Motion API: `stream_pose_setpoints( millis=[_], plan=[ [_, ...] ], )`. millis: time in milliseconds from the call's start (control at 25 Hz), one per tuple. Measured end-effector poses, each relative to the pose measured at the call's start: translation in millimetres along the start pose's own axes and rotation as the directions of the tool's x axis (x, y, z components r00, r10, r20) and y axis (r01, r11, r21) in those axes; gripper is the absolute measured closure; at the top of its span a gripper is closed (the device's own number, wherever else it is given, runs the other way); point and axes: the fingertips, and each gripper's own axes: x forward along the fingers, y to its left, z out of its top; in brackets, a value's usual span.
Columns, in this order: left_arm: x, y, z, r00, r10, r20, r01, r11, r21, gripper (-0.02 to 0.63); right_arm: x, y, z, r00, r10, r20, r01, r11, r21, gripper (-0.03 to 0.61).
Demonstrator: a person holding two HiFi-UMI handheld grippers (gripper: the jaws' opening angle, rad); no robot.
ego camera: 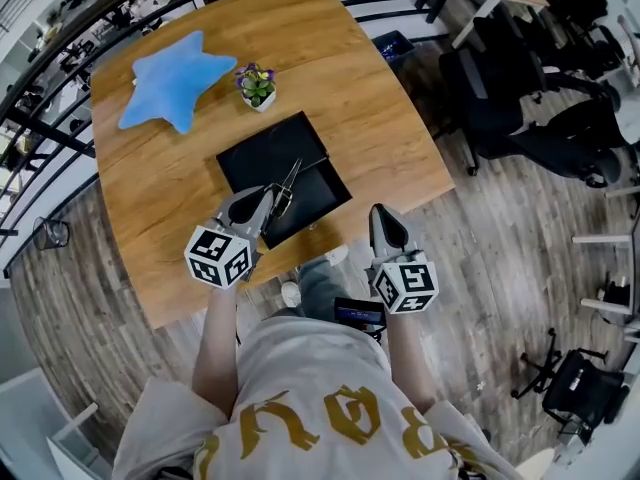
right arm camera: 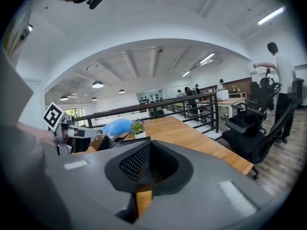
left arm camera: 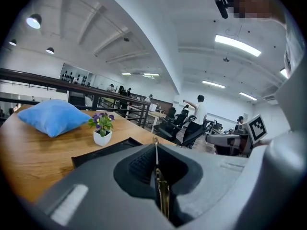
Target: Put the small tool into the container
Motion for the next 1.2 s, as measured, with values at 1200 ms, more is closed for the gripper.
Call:
stream_pose_setpoints(
  millis=[1200],
  plan=[
    [74,-9,-81,0.933,-0.114,-0.342,0.182,0.968,0.173,0.604,58,-9,-54,0.984,0.08,-0.16,-0.077,0.997,0.026,0.555]
  ],
)
